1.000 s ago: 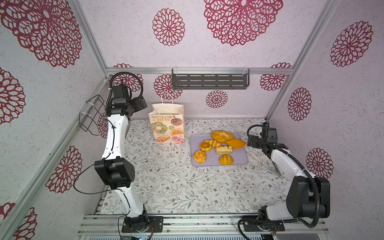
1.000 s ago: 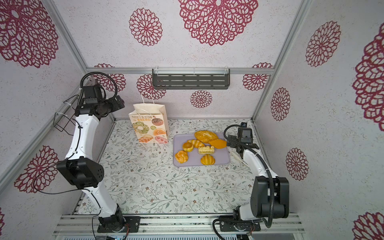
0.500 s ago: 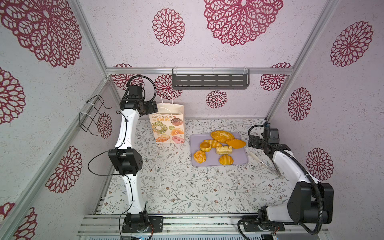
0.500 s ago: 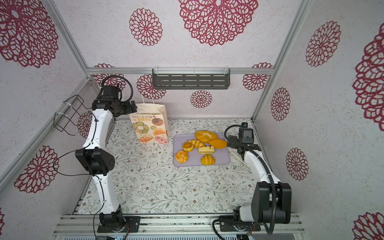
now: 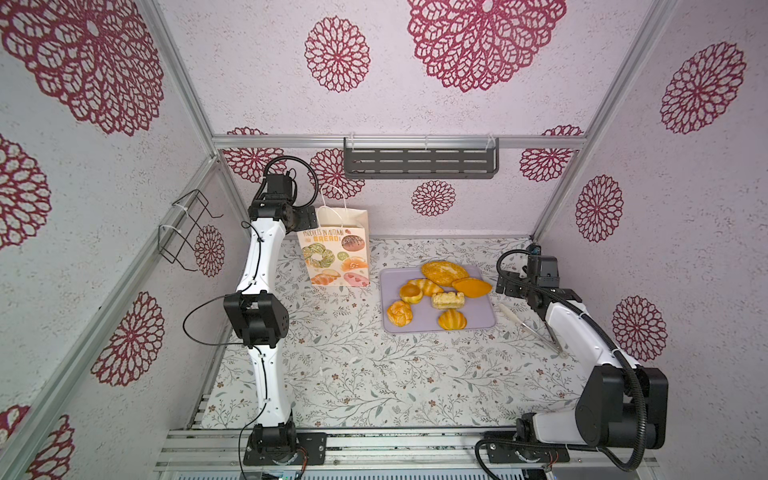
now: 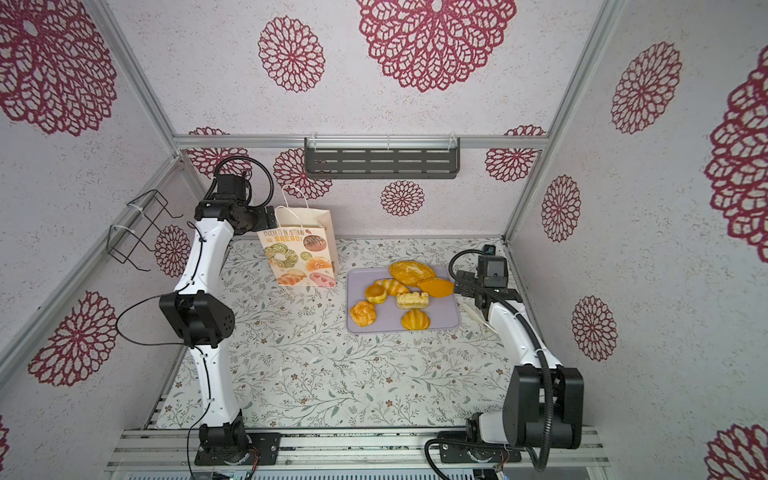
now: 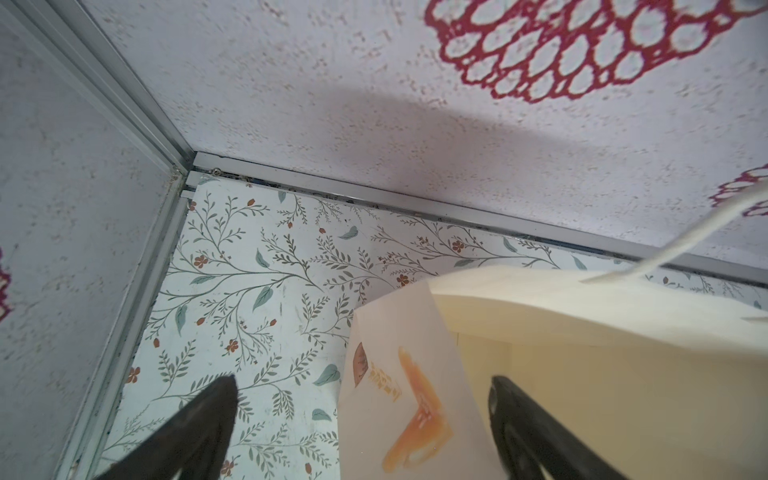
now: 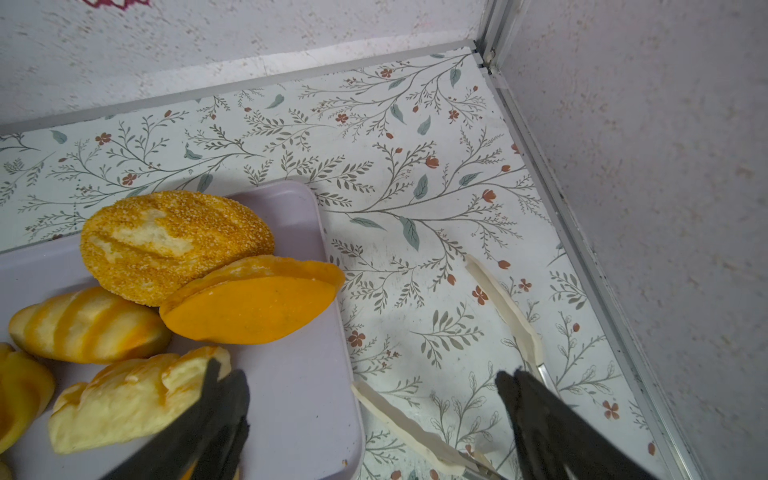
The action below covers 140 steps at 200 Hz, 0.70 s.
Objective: Place the fake bread into the paper bag
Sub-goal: 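Reach left gripper to the bag's top edge while right gripper nears tongs, then grasp the paper bag's rim with the left gripper and lift it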
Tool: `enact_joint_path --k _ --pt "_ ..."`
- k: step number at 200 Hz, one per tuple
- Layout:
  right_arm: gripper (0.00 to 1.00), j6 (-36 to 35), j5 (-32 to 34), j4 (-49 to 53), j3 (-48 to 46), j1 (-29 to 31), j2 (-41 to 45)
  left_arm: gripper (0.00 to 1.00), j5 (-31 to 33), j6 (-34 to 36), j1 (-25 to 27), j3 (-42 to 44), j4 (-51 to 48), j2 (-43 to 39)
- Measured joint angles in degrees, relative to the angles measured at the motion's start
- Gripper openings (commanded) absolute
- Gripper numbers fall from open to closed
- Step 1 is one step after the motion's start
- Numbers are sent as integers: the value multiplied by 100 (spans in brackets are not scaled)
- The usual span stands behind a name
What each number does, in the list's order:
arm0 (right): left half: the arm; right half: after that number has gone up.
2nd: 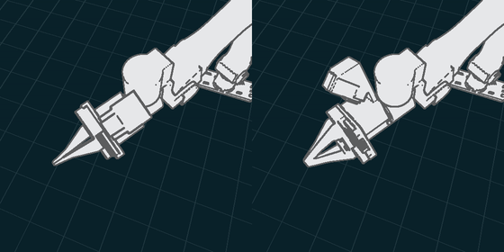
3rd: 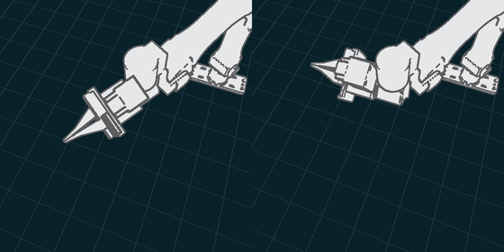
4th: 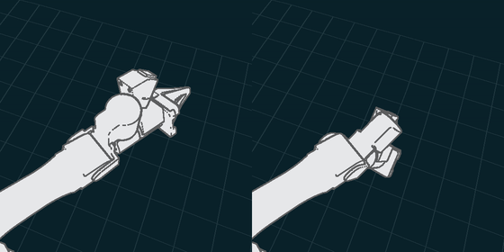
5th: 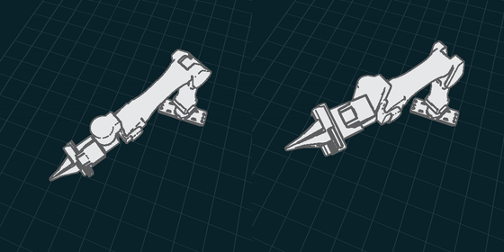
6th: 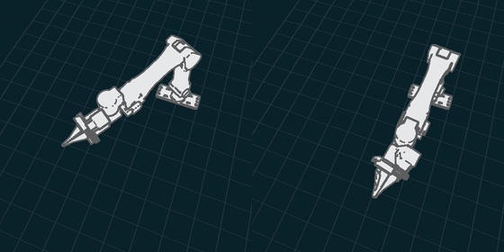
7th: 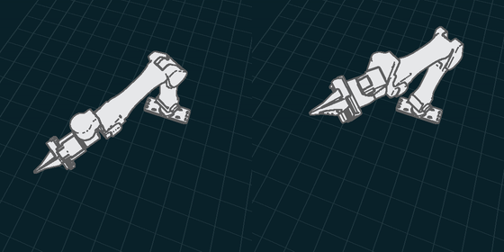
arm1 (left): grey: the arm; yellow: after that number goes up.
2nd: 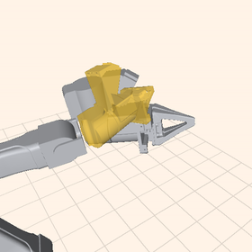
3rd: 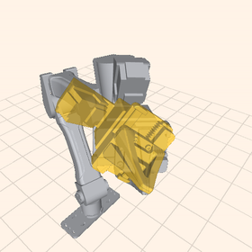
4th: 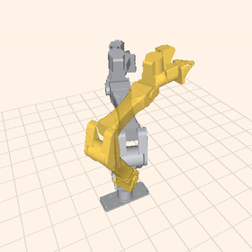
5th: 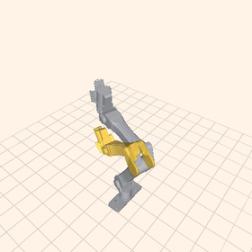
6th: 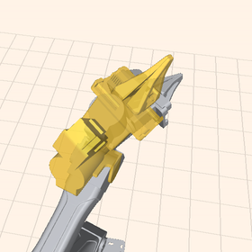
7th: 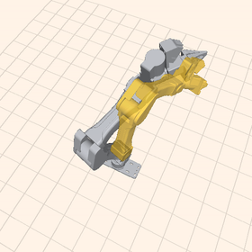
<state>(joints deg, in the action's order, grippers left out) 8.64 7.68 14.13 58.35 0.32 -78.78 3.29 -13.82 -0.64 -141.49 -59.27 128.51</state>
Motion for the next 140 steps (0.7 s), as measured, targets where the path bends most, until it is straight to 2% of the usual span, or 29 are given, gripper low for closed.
enact_joint_path --k 78,102,140 --pt "99 2 0 -4 -81 0 11 49 -114 46 2 0 138 0" --pt "99 2 0 -2 -85 0 11 41 -173 31 2 0 160 0" --pt "99 2 0 -2 -85 0 11 5 -378 -4 2 0 181 0"
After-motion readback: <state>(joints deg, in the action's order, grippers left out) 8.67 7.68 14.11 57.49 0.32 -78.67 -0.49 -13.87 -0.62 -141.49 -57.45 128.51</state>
